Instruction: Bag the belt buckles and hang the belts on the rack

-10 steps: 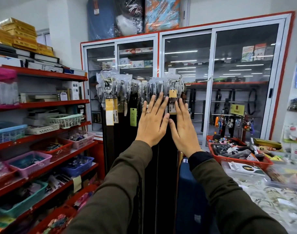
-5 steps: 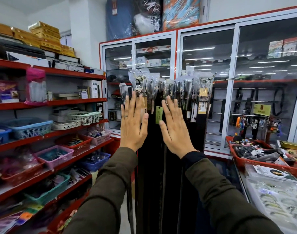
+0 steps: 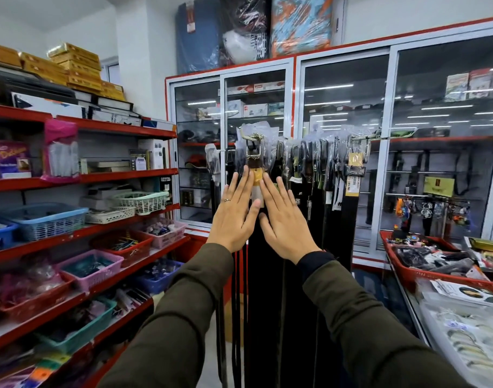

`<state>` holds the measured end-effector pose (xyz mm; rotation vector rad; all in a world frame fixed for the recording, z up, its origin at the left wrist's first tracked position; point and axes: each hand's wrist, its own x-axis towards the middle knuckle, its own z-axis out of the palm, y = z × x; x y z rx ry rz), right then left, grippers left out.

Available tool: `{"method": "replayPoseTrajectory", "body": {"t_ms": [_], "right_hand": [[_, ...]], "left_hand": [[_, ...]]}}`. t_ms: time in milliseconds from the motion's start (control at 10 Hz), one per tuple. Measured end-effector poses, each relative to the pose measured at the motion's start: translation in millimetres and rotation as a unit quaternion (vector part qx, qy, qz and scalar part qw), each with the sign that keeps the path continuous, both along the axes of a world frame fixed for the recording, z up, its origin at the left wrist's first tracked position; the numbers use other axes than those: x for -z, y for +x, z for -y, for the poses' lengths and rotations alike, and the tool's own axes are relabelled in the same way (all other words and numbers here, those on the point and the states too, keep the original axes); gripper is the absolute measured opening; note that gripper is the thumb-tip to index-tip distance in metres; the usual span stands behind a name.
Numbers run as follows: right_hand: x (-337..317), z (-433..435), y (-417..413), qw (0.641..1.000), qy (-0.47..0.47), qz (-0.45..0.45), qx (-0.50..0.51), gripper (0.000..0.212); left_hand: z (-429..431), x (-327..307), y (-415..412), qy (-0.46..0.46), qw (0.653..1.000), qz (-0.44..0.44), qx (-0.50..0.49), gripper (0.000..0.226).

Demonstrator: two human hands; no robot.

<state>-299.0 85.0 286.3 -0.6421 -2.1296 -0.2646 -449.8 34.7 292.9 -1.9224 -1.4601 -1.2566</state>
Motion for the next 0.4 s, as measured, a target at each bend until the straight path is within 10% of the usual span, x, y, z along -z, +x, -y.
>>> {"method": "replayPoseTrajectory", "body": {"t_ms": [400], "right_hand": [[1.5, 10.1, 40.5, 1.0, 0.02, -0.018, 0.004, 0.065]], "left_hand": [[4.7, 8.2, 33.9, 0.06, 0.99, -0.029, -0.123, 0.069]]}}
